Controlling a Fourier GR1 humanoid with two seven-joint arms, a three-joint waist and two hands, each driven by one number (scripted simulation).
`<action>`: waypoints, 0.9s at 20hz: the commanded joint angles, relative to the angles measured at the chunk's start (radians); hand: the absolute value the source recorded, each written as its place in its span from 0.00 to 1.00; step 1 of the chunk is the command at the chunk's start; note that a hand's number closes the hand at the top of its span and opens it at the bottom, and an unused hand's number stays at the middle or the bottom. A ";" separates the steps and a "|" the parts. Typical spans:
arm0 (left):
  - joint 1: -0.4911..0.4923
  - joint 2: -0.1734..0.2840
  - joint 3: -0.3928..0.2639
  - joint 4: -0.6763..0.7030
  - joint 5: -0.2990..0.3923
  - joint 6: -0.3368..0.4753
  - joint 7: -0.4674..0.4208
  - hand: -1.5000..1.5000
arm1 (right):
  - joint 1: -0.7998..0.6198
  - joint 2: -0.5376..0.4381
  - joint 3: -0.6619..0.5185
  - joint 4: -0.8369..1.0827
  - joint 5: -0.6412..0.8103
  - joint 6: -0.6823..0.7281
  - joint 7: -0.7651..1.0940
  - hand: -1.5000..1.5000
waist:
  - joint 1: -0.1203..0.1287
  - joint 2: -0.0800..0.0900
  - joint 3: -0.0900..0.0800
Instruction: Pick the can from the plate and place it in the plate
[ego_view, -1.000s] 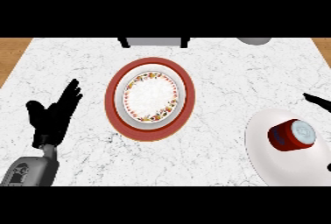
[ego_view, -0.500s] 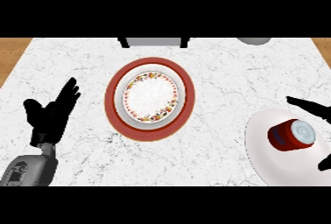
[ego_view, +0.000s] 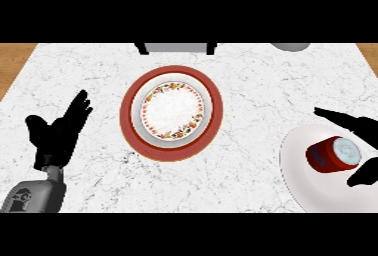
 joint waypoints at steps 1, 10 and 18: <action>-0.009 -0.014 0.021 0.043 -0.008 -0.022 -0.048 0.50 | -0.044 0.023 -0.006 0.098 0.087 -0.027 -0.060 0.00 | 0.001 0.001 0.000; -0.037 0.006 0.051 0.045 -0.005 -0.042 0.007 0.50 | -0.040 0.083 0.091 0.012 0.179 0.024 -0.069 1.00 | -0.001 0.001 0.000; -0.059 -0.021 0.046 0.001 -0.035 -0.026 0.046 0.50 | 0.037 0.109 0.014 -0.029 0.180 0.007 -0.120 1.00 | -0.004 0.000 0.000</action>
